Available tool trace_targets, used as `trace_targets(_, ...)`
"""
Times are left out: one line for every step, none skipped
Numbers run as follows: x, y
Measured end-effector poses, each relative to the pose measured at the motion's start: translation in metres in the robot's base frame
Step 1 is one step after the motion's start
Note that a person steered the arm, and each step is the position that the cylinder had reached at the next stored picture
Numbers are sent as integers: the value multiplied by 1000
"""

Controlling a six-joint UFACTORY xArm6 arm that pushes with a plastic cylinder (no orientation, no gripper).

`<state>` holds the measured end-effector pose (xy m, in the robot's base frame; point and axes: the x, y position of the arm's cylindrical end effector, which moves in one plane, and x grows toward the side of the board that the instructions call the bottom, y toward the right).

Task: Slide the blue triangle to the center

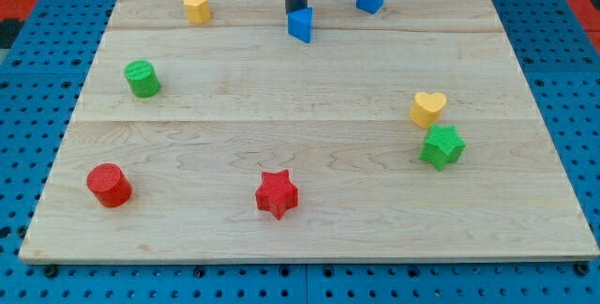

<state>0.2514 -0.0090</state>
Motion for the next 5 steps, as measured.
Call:
trace_targets(23, 8)
trace_targets(50, 10)
trace_targets(77, 11)
trace_targets(99, 35)
trace_targets(117, 41)
